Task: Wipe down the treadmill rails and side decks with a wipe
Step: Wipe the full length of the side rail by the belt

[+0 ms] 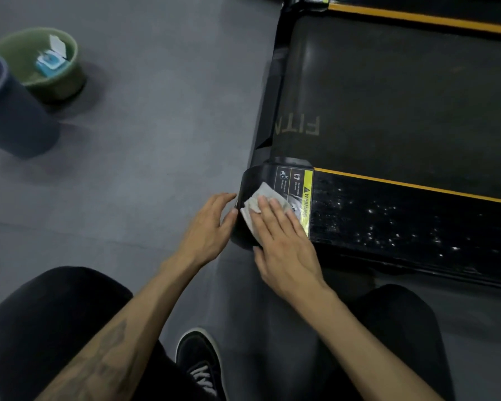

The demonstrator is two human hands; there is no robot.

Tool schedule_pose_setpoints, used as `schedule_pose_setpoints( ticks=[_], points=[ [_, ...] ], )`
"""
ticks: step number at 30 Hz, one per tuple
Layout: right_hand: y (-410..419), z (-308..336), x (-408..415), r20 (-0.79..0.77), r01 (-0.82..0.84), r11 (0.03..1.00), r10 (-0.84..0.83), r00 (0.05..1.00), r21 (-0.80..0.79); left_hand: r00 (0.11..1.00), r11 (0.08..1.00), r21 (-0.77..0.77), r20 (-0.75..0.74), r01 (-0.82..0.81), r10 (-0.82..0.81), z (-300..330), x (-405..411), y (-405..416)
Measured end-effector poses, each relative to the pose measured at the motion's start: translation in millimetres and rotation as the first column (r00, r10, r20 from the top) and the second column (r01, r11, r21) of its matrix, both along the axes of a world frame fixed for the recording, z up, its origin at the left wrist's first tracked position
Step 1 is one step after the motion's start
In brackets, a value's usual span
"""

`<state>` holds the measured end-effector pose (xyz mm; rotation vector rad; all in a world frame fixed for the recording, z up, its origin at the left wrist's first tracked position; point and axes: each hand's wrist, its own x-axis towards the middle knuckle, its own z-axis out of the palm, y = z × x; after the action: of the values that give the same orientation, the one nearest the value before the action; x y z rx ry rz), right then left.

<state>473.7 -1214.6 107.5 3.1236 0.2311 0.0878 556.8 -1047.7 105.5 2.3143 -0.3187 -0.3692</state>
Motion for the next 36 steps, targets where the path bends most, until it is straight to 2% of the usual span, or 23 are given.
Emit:
schedule_pose_setpoints(
  ticks=[4,9,12,18,20,25,27,30,33,36],
  points=[
    [7,-1,-30,-0.014,0.107,0.994,-0.107,0.994,-0.006,1.0,0.999,0.044,-0.006,0.023,-0.023,-3,-4,2],
    [22,-5,-3,-0.047,-0.083,0.991,0.079,0.996,-0.102,1.0,1.0,0.023,-0.009,0.013,-0.013,-3,2,-1],
    [20,-2,17,-0.086,-0.113,0.985,0.102,0.991,-0.13,1.0,1.0,0.021,-0.009,0.003,-0.003,-3,2,1],
    [2,8,-4,-0.038,0.02,0.999,-0.021,0.999,-0.046,0.999,0.996,0.083,-0.028,-0.023,0.025,-7,1,16],
    [10,6,-8,-0.062,-0.029,0.997,0.024,0.998,-0.075,0.999,0.995,0.088,-0.023,-0.047,0.049,-8,2,21],
    [29,8,33,-0.198,-0.24,0.934,0.191,0.961,-0.264,0.999,0.996,0.069,-0.017,-0.048,0.049,-7,3,20],
    [27,15,49,-0.267,-0.284,0.926,0.217,0.939,-0.249,0.999,0.998,0.055,-0.02,-0.039,0.04,-6,4,17],
    [10,28,58,-0.276,-0.187,0.97,0.139,0.951,-0.157,0.999,0.998,0.054,-0.02,-0.03,0.031,-6,6,14],
    [6,26,43,-0.158,-0.083,0.988,0.062,0.986,-0.133,1.0,0.998,0.06,-0.016,-0.024,0.025,-6,5,13],
    [18,16,33,-0.172,-0.144,0.979,0.118,0.978,-0.146,1.0,0.998,0.061,-0.023,-0.017,0.018,-6,5,12]
  ],
)
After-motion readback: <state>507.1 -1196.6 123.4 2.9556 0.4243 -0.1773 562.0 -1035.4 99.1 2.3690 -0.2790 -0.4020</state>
